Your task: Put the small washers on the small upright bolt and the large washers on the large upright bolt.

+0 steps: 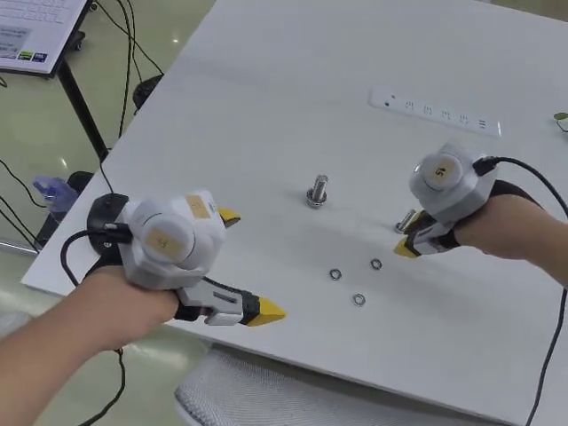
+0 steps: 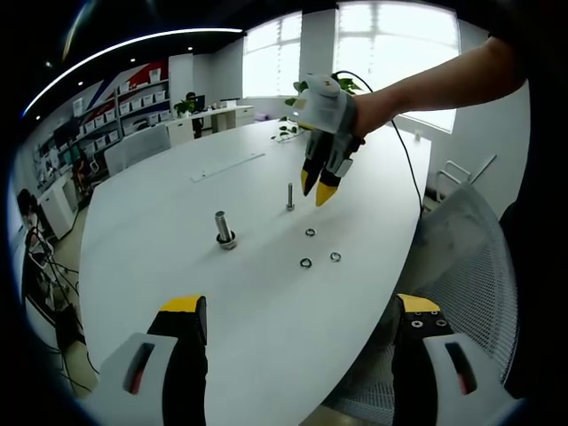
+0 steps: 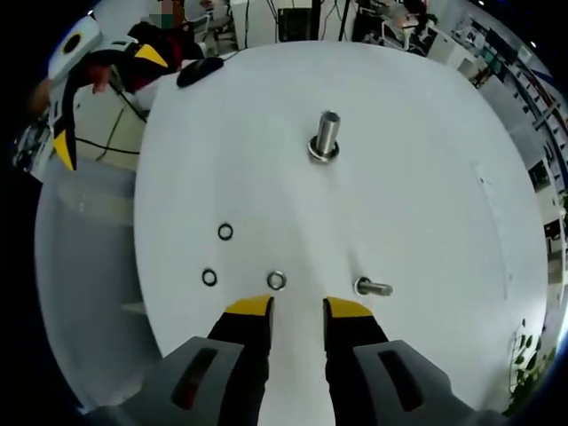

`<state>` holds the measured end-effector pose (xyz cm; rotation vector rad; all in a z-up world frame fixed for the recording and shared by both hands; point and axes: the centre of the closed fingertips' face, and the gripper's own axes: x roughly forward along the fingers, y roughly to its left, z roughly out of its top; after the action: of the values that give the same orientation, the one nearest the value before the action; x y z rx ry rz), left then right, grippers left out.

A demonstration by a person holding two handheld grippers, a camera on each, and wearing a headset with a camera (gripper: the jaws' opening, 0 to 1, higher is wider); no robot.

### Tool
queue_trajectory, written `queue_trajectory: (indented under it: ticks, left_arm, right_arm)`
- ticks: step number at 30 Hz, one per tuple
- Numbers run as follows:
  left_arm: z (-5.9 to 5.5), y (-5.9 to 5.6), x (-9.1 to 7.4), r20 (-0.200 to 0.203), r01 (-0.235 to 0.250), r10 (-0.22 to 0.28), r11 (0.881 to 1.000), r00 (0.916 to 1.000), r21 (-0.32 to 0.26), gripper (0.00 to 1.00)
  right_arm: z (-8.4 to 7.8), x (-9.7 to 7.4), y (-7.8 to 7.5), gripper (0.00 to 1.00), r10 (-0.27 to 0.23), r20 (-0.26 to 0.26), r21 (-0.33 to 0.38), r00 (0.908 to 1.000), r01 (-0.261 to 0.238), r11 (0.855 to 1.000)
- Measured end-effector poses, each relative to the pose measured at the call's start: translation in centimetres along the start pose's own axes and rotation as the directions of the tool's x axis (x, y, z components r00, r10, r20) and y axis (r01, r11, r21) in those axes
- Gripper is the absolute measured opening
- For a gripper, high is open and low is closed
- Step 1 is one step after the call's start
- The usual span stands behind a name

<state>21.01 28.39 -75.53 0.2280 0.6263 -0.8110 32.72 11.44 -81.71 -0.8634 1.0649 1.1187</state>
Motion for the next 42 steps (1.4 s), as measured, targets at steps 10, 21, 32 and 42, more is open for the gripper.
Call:
queue_trajectory:
  ticks: [10, 21, 32, 42]
  left_arm:
    - [-0.1, 0.0, 0.2, 0.005, 0.004, -0.004, 1.000, 1.0000, -0.012, 0.86]
    - [0.0, 0.2, 0.4, 0.008, 0.006, -0.005, 1.000, 0.9999, -0.017, 0.85]
    - [-0.2, 0.4, 0.3, 0.006, 0.005, -0.005, 1.000, 1.0000, -0.022, 0.84]
    - [-0.2, 0.3, 0.2, 0.009, 0.005, -0.004, 1.000, 0.9999, -0.022, 0.84]
  right_arm:
    - [-0.2, 1.8, 1.4, 0.23, 0.019, 0.005, -0.008, 0.9998, -0.019, 1.000]
    - [-0.2, 3.8, 1.7, 0.23, 0.018, 0.003, -0.011, 0.9998, -0.018, 1.000]
    - [-0.3, 5.1, 1.6, 0.23, 0.008, -0.005, 0.003, 1.0000, -0.008, 1.000]
    - [-0.1, 5.4, 1.5, 0.22, 0.008, -0.008, 0.012, 0.9999, -0.008, 1.000]
